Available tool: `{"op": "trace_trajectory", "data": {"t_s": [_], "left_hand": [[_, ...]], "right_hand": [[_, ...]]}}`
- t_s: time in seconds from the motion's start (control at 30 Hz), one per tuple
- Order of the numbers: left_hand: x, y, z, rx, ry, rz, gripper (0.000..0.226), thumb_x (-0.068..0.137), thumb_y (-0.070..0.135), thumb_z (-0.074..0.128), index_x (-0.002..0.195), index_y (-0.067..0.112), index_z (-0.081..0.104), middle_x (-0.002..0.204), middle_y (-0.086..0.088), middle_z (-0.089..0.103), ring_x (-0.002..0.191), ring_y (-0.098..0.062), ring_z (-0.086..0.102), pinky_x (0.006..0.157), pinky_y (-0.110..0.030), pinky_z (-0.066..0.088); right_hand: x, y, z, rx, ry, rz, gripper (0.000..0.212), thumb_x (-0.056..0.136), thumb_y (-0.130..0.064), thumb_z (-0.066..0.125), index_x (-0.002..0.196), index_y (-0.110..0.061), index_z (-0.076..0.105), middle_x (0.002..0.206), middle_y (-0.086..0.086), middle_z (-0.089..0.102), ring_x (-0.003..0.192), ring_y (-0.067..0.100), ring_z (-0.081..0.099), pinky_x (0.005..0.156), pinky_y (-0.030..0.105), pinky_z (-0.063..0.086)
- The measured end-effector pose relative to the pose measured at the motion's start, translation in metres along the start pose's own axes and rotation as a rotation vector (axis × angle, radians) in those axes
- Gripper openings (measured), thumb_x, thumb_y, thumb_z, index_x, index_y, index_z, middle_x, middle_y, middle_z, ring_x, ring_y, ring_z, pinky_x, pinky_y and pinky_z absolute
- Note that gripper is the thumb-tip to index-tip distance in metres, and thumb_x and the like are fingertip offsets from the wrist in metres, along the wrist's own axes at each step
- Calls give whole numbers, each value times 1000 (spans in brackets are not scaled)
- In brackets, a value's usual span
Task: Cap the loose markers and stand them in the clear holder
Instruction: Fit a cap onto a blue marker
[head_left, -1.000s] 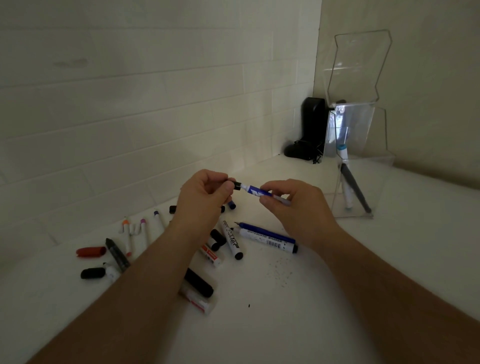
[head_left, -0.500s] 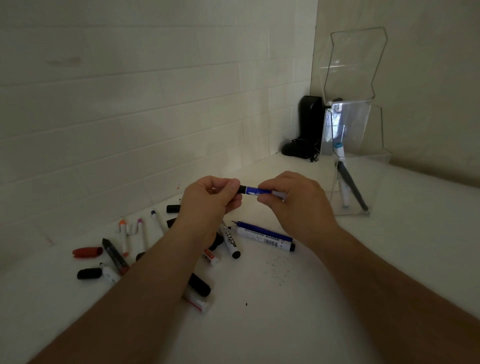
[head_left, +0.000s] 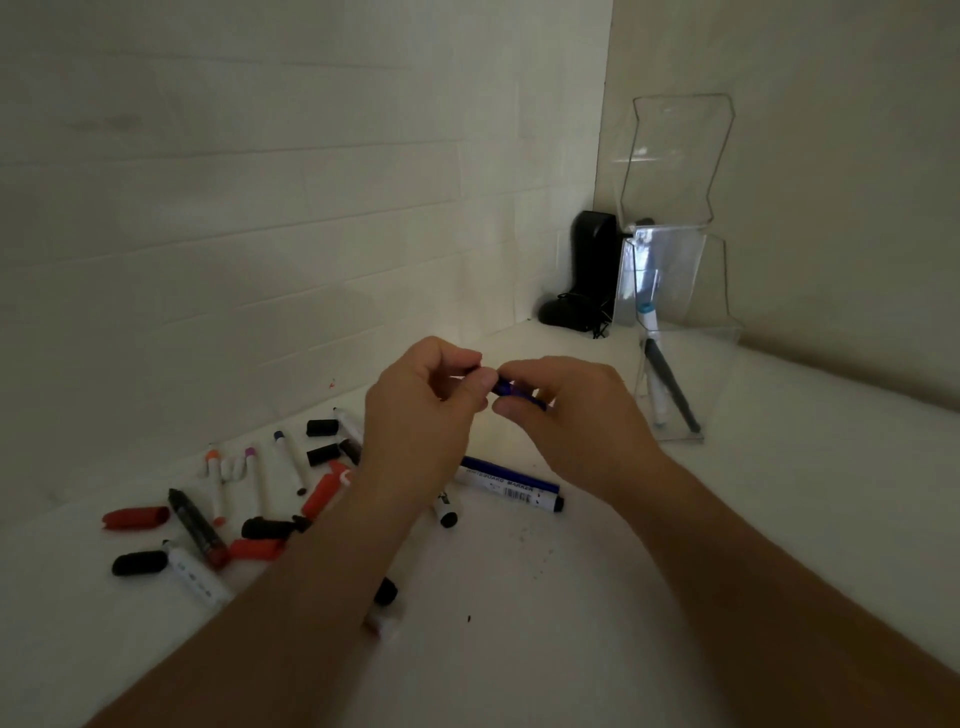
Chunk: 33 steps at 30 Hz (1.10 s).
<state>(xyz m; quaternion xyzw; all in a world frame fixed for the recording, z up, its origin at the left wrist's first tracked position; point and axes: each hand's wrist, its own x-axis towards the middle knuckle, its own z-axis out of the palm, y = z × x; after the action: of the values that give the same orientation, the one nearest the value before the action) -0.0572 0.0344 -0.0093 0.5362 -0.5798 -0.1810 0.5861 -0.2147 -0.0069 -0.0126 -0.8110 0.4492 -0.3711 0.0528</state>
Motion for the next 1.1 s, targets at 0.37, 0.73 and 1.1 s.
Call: {"op": "trace_trajectory", "data": {"t_s": [0.37,0.73,1.1], "left_hand": [[-14,23,2,139,-178,401,60,101,11,52,156,29,34,154,12,45,140,1,41,116,-27,36],[-29,0,35,487,-477,546,39,96,21,59,132,38,62,162,10,29,146,-17,27,111,-28,27],[-22,-12,30,500,-518,420,35,97,27,55,127,43,63,155,16,39,143,-13,30,114,-38,33]], "right_hand": [[9,-18,-90,-94,148,-70,18,97,-37,60,112,-32,70,87,-11,67,78,5,61,73,30,55],[16,35,-121,-125,414,114,17,98,-27,61,115,-24,62,100,-8,63,79,8,61,77,33,56],[12,68,-106,-356,138,178,18,103,-28,44,121,-31,47,83,4,71,55,19,58,47,33,50]]}}
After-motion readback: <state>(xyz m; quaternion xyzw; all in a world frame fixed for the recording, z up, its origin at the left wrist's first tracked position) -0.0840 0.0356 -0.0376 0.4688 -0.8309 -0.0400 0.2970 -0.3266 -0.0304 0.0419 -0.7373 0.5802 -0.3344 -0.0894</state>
